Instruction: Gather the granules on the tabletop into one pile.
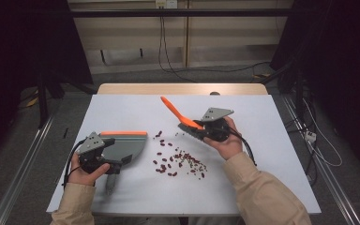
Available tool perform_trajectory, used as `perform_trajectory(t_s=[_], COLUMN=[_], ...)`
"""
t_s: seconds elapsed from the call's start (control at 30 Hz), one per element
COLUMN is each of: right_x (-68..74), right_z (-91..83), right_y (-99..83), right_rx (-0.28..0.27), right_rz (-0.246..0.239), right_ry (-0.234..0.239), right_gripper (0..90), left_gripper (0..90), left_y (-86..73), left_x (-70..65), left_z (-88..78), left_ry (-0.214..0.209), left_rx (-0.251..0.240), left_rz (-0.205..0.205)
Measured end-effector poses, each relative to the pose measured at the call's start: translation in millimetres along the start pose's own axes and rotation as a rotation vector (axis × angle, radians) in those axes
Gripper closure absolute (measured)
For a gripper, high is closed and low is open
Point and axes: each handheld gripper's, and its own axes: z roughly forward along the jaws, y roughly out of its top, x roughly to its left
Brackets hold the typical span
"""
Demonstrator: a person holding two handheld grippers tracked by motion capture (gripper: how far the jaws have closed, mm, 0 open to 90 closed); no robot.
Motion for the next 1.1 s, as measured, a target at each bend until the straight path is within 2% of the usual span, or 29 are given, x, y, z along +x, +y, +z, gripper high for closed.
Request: perform_trajectory(t_s=[0.07,0.13,0.27,0.3,0.43,0.6,0.67,0.73,0.87,1.03,1.1], right_x=[-9.9,-17.4,-28.0,-29.5,-30.8,-22.0,-16.6,-9.5,2.9,14.4,16.5], right_z=[9.5,19.8,43.4,49.0,71.1,90.5,93.8,93.8,90.8,82.3,77.8], right_y=[3.0,4.9,7.7,9.2,17.3,22.1,20.9,22.2,23.2,20.9,18.6], right_rx=[0.001,0.001,0.000,-0.008,-0.028,-0.016,-0.009,0.011,0.034,0.034,0.027], right_rz=[0.003,-0.018,-0.026,-0.021,-0.075,-0.136,-0.135,-0.172,-0.217,-0.234,-0.221], right_ry=[-0.002,-0.015,-0.016,-0.009,0.016,0.069,0.109,0.124,0.159,0.206,0.228], right_gripper=[71.6,71.6,71.6,71.6,71.6,71.6,71.5,71.4,71.2,71.1,71.1], left_gripper=[5.9,5.9,5.9,5.9,5.9,5.9,5.9,5.9,6.0,6.1,6.1], left_y=[-0.3,-0.7,-0.8,-0.8,-1.9,-4.3,-5.6,-6.3,-6.1,-6.5,-6.6], left_x=[1.2,1.5,4.0,4.1,5.3,7.0,7.8,8.3,8.3,9.7,10.3], left_z=[0.3,0.9,0.5,0.1,-0.7,-3.0,-3.7,-4.1,-4.6,-5.9,-6.4], left_ry=[0.003,0.002,0.006,0.008,0.014,0.021,0.022,0.023,0.017,0.018,0.020], left_rx=[0.003,0.004,0.004,0.004,0.003,0.004,0.004,0.008,0.006,0.000,0.001], left_rz=[0.005,-0.003,0.001,-0.008,-0.015,-0.025,-0.028,-0.026,-0.025,-0.032,-0.028])
